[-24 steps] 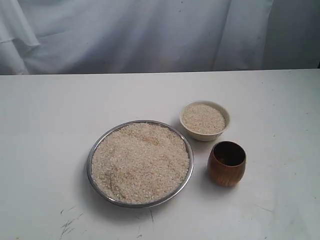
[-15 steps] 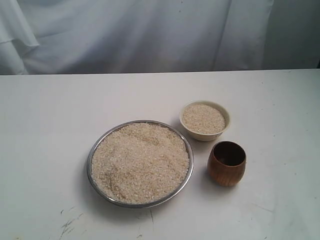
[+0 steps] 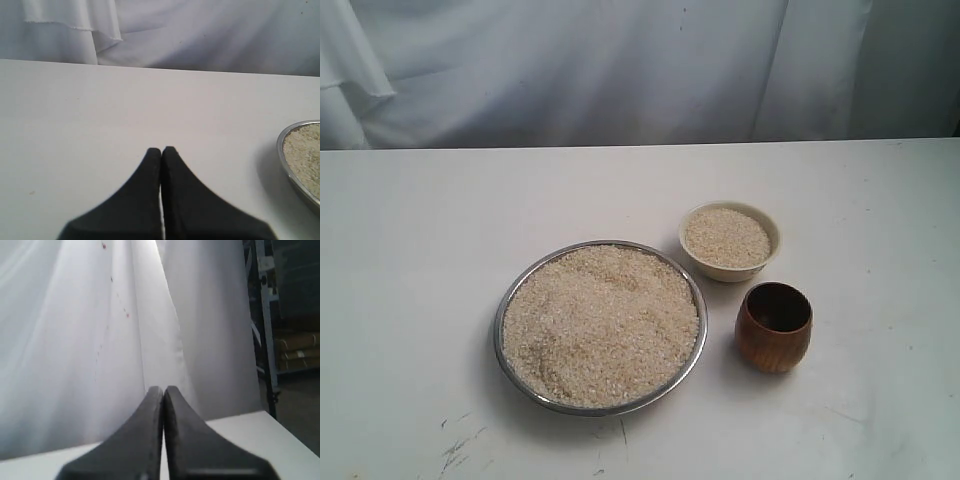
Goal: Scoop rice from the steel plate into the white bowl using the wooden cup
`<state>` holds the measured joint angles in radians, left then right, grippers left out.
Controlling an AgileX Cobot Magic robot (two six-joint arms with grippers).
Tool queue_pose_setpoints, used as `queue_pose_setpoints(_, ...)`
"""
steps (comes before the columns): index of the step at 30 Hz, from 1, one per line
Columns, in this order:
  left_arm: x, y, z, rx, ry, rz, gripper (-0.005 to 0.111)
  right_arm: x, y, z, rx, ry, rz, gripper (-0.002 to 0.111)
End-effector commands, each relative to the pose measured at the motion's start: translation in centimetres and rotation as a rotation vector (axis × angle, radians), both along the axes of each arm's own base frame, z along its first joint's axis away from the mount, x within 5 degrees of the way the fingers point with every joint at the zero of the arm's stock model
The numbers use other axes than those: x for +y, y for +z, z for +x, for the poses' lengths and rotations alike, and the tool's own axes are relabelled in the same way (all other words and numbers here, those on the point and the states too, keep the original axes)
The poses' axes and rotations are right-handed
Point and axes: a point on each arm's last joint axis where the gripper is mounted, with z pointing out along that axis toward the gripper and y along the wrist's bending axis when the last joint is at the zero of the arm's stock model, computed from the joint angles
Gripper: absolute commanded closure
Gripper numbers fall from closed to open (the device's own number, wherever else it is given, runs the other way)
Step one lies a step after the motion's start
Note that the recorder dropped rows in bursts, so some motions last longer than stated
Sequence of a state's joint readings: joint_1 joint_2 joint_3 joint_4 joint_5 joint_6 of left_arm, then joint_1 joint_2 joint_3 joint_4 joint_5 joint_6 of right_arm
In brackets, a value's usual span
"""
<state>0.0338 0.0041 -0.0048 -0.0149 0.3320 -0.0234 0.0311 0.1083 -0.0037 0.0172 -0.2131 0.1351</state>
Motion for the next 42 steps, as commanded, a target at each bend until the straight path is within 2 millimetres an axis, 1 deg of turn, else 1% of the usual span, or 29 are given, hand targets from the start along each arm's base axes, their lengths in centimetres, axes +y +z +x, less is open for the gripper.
queue_pose_setpoints(1,0.0,0.0,0.0,-0.012,-0.002,0.001,0.107,0.0,1.0,-0.3,-0.124,0.019,0.071,0.108)
queue_pose_setpoints(4,0.0,0.0,0.0,-0.012,-0.002,0.001,0.107,0.0,1.7,-0.6,-0.206,0.02,0.073,0.108)
queue_pose_setpoints(8,0.0,0.0,0.0,-0.012,-0.002,0.001,0.107,-0.1,3.3,-1.4,-0.402,0.023,0.077,0.108)
queue_pose_setpoints(10,0.0,0.0,0.0,-0.012,-0.002,0.001,0.107,-0.1,3.6,-1.6,-0.445,0.024,0.08,0.108)
queue_pose_setpoints(11,0.0,0.0,0.0,-0.012,-0.002,0.001,0.107,-0.1,3.5,-1.6,-0.434,0.025,0.081,0.108)
queue_pose_setpoints(13,0.0,0.0,0.0,-0.012,-0.002,0.001,0.107,-0.1,4.4,-1.6,-0.418,0.024,0.079,0.108)
queue_pose_setpoints(19,0.0,0.0,0.0,-0.012,-0.002,0.001,0.107,-0.1,8.4,-1.6,-0.366,-0.019,-0.04,0.108)
queue_pose_setpoints(21,0.0,0.0,0.0,-0.012,-0.002,0.001,0.107,0.0,9.8,-1.3,-0.354,-0.02,-0.044,0.108)
queue_pose_setpoints(25,0.0,0.0,0.0,-0.012,-0.002,0.001,0.107,0.2,11.9,0.6,-0.251,-0.019,-0.102,0.108)
queue_pose_setpoints(27,0.0,0.0,0.0,-0.012,-0.002,0.001,0.107,0.4,12.5,1.9,-0.189,-0.009,-0.145,0.108)
queue_pose_setpoints(32,0.0,0.0,0.0,-0.012,-0.002,0.001,0.107,1.2,13.4,5.2,-0.111,0.055,-0.152,0.108)
queue_pose_setpoints(36,0.0,0.0,0.0,-0.012,-0.002,0.001,0.107,2.1,12.7,8.1,-0.082,0.103,-0.152,0.108)
queue_pose_setpoints(38,0.0,0.0,0.0,-0.012,-0.002,0.001,0.107,2.5,12.0,9.3,-0.053,0.12,-0.154,0.108)
queue_pose_setpoints(42,0.0,0.0,0.0,-0.012,-0.002,0.001,0.107,3.3,9.7,12.0,0.074,0.152,-0.168,0.108)
